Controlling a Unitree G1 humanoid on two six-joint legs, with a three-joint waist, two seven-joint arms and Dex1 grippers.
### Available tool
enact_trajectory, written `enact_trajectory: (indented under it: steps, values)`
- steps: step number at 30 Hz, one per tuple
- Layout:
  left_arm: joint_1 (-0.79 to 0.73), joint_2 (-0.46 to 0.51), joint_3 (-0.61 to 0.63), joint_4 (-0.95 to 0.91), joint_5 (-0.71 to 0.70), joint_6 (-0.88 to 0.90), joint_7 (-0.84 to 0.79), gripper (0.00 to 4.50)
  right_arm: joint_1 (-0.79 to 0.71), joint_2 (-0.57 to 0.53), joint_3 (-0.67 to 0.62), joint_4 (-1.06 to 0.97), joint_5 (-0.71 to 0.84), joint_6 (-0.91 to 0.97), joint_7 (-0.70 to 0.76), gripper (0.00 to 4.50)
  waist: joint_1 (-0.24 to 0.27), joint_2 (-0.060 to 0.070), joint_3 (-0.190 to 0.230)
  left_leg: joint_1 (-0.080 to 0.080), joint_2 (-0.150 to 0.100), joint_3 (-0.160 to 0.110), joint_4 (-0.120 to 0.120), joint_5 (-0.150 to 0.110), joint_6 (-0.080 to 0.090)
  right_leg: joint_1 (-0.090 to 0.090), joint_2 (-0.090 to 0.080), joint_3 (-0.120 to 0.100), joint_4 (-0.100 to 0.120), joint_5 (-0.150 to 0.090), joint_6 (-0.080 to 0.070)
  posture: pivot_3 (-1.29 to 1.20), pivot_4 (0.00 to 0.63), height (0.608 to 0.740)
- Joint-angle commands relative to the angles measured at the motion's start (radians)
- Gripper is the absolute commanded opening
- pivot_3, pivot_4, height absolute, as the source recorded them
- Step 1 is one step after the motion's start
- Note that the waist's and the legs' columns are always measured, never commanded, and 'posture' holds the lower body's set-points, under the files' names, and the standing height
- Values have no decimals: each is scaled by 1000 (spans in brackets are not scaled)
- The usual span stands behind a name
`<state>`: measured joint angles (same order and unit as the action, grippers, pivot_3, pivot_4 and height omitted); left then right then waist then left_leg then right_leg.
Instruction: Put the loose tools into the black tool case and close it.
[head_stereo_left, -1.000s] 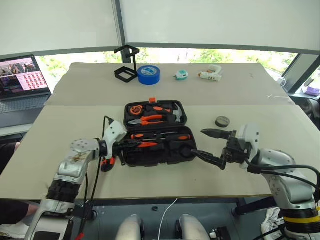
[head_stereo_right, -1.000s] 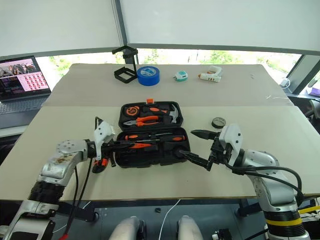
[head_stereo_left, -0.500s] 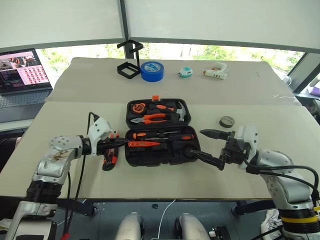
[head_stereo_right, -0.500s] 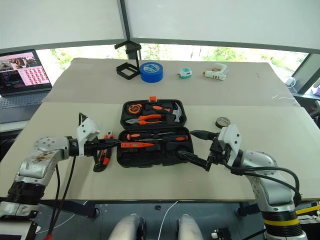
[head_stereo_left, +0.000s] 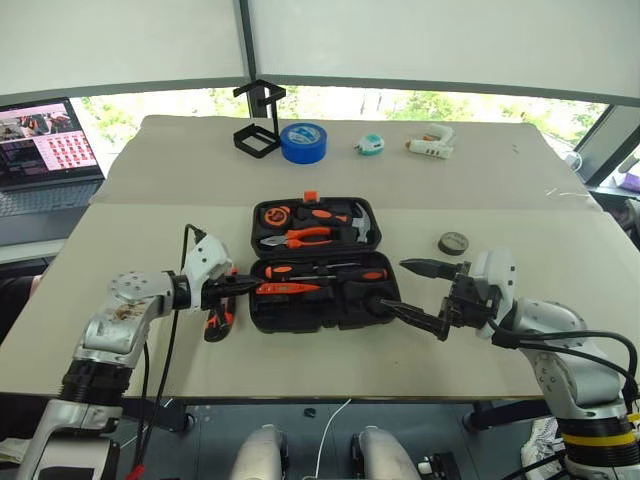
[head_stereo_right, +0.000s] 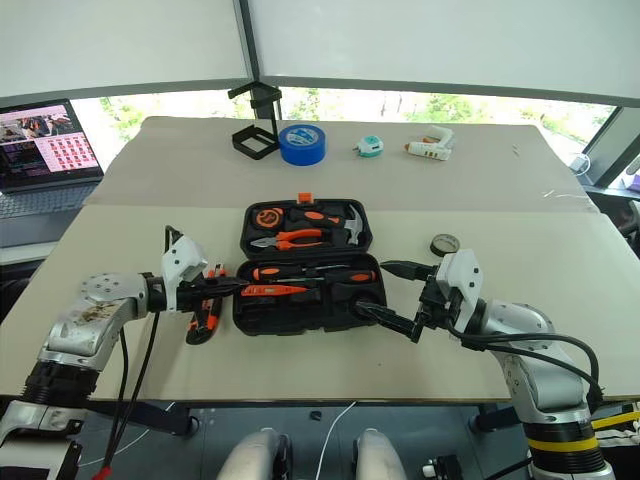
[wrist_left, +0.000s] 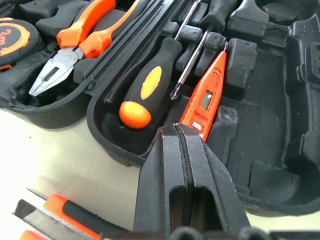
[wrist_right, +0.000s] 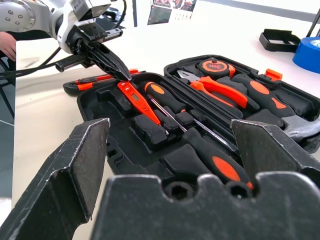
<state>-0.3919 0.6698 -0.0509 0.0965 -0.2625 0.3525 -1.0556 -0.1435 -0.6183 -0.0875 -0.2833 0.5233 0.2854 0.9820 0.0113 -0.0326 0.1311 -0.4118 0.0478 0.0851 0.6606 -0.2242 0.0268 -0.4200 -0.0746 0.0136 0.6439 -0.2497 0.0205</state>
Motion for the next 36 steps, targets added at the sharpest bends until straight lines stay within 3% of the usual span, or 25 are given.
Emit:
enact_trajectory:
  steps: [1,8,19,25,28,32,36]
  values:
    - [1,-19,-58,21,40,20,13,16,-16,-5,-12,-21,5,-17,1,4500,1,0,0,0,0,0,0,0,0,0,0,0,0,0,0,0,150,740]
    - [3,-27,-115,25,77,109,49,16,-21,-5,-12,-20,6,-15,-1,4500,0,0,0,3,0,0,0,0,0,2,0,0,0,0,0,0,150,740]
    - [22,-41,-118,23,80,41,56,16,-24,-4,-15,-17,2,-22,-1,4500,0,0,0,9,0,0,0,0,0,10,0,0,-1,0,0,0,150,740]
    - [64,-30,49,-74,-57,-58,18,16,-24,-15,-34,13,2,-44,22,4500,-5,0,0,9,1,0,0,-1,1,9,0,0,-1,0,0,0,150,740]
    - [151,2,242,-200,-187,-54,23,662,0,-28,-85,73,21,-121,96,4500,-8,-1,1,4,2,0,0,-1,1,3,0,0,0,0,0,0,150,740]
    - [373,76,478,-310,-246,-24,29,2263,41,-74,-152,148,11,-262,207,4500,-15,0,2,0,2,0,0,-2,2,-1,-1,1,0,0,0,0,150,740]
    - [625,133,679,-294,-200,-30,28,3754,64,-86,-191,194,20,-393,298,4500,-24,2,4,4,3,2,-1,-4,4,1,-2,2,-1,0,0,0,150,740]
